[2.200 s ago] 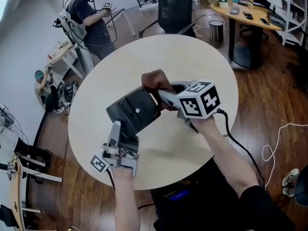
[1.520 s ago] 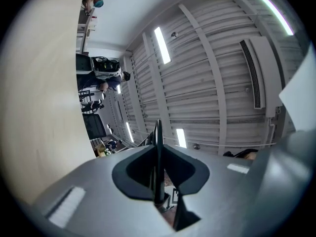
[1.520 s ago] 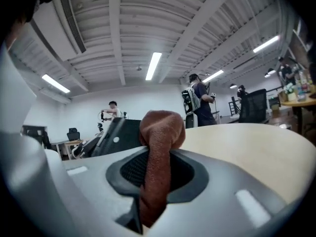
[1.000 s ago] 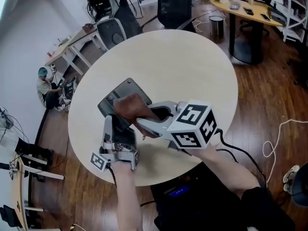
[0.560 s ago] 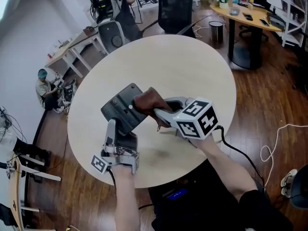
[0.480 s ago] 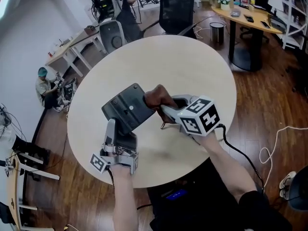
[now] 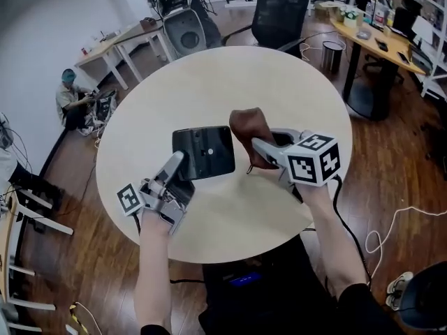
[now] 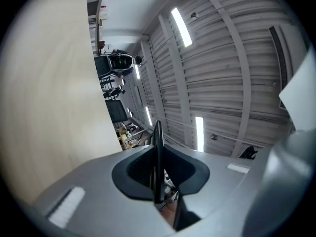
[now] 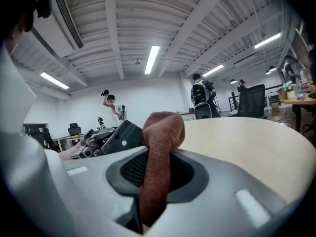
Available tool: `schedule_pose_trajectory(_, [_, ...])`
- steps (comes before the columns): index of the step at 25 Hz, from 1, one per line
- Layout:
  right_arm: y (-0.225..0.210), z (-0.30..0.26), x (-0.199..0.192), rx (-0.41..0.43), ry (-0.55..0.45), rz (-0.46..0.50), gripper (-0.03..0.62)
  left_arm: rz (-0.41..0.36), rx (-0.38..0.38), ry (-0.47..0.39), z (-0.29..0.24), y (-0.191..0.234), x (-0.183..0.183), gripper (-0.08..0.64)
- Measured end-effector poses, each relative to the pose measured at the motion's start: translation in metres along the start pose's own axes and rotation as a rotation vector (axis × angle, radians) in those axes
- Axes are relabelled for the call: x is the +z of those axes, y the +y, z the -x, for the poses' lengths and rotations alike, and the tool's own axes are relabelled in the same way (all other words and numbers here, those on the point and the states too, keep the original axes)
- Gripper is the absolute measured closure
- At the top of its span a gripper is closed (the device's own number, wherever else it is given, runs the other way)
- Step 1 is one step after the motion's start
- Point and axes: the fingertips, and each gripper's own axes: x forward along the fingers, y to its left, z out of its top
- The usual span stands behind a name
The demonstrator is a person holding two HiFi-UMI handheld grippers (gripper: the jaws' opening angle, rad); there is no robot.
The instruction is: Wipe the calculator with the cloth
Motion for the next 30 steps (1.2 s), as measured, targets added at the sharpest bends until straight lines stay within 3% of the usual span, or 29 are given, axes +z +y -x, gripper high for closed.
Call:
schedule_pose_trajectory(7, [0.014,-0.022,0.009,0.096,-0.022,-0.055,0.506,0.015,0.065,0.08,0.008,0.018,-0.001,0.5])
schedule_pose_trajectory(10, [0.003,-0.036,0.023,0.062,-0.002,0.008,0.506,0.042,0.075,0.178,0.006,0.021,-0.01,0.502])
schedule_pose_trajectory(13, [-0.012,-0.062,0.026,0.044,0.095,0.096,0.506,0.066,0.087,0.261,0.001,0.026,-0.016,0.5])
schedule_pose_trajectory(16, [-0.016,-0.088,0.001,0.094,0.262,0.143,0.505,0.081,0.113,0.288,-0.004,0.032,-0.016,0.495])
schedule_pose_trajectory(19, [-0.009,-0.095,-0.023,0.123,0.368,0.122,0.505,0.106,0.127,0.232,-0.007,0.035,-0.008,0.476])
schedule_pose_trajectory(22, [0.0,-0.094,-0.035,0.131,0.38,0.079,0.506,0.164,0.079,0.065,-0.009,0.036,0.011,0.34])
schedule_pose_trajectory(24, [0.006,-0.092,-0.041,0.135,0.372,0.059,0.506,0.175,0.074,-0.024,-0.007,0.042,0.023,0.29])
schedule_pose_trajectory(26, [0.014,-0.089,-0.044,0.146,0.367,0.053,0.506,0.146,0.09,-0.08,-0.007,0.045,0.031,0.229])
schedule_pose_trajectory(30, [0.039,-0.082,-0.051,0.2,0.378,0.069,0.506,0.009,0.106,-0.14,-0.011,0.036,0.032,0.169])
